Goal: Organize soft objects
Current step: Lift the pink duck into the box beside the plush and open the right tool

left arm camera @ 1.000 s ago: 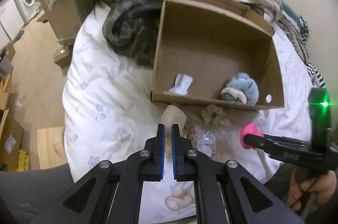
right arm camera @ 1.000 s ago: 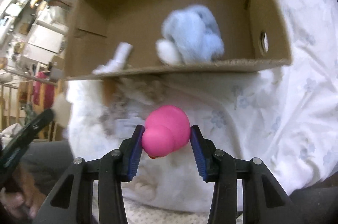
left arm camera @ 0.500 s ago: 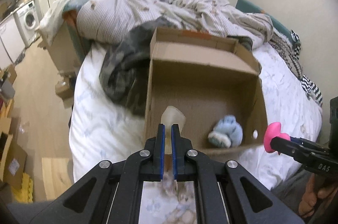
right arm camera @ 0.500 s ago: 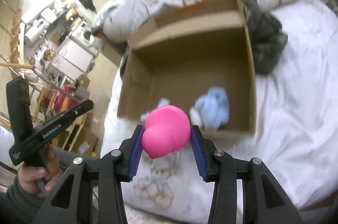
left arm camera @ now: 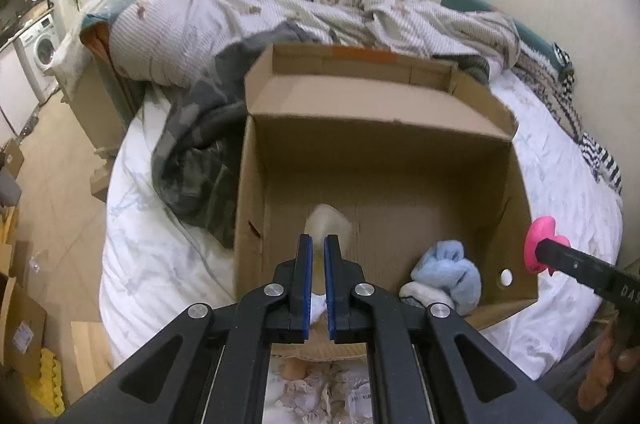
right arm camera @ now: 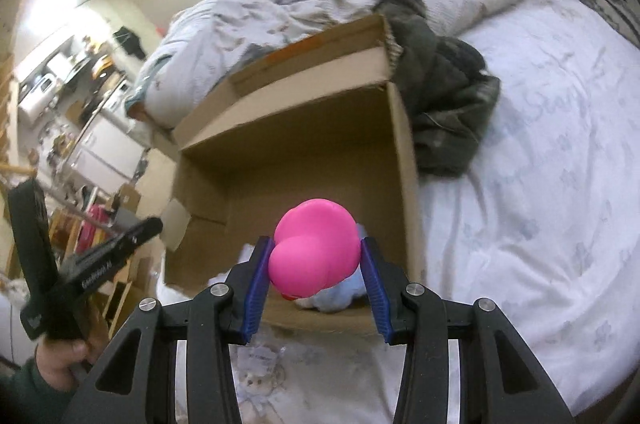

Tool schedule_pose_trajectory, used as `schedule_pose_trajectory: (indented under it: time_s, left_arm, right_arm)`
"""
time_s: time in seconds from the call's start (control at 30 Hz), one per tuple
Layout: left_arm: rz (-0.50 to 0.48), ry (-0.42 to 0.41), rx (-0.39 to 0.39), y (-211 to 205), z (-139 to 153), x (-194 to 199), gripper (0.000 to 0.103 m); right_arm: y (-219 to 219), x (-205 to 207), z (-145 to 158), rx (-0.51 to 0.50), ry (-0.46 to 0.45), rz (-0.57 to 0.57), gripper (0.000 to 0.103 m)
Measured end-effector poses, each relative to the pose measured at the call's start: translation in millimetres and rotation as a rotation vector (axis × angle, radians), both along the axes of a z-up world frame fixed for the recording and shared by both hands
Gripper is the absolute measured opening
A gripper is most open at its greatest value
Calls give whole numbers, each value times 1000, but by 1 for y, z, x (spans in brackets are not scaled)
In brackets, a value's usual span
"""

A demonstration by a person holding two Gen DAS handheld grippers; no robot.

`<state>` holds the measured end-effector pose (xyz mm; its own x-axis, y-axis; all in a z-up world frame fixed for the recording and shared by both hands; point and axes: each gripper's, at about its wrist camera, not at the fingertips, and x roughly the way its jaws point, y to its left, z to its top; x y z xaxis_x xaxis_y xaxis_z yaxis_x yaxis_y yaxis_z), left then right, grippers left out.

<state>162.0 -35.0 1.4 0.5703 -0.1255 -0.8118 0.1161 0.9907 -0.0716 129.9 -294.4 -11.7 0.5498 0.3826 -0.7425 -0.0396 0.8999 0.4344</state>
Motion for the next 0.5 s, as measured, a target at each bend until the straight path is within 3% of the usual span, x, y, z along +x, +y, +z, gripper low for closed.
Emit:
schedule_pose_trajectory:
  time_s: [0.1, 0.33, 0.5]
  left_arm:
    - [10, 7, 14, -1, -5, -1, 6]
    - [-2, 33, 15, -1, -13, -1, 6]
    - [12, 50, -1, 1, -17, 2, 6]
  right_arm:
    - [-2, 6, -12, 3, 50, -25, 46]
    - [9, 14, -33, -98, 140, -15, 46]
    - [10, 15, -34, -116, 134, -18, 46]
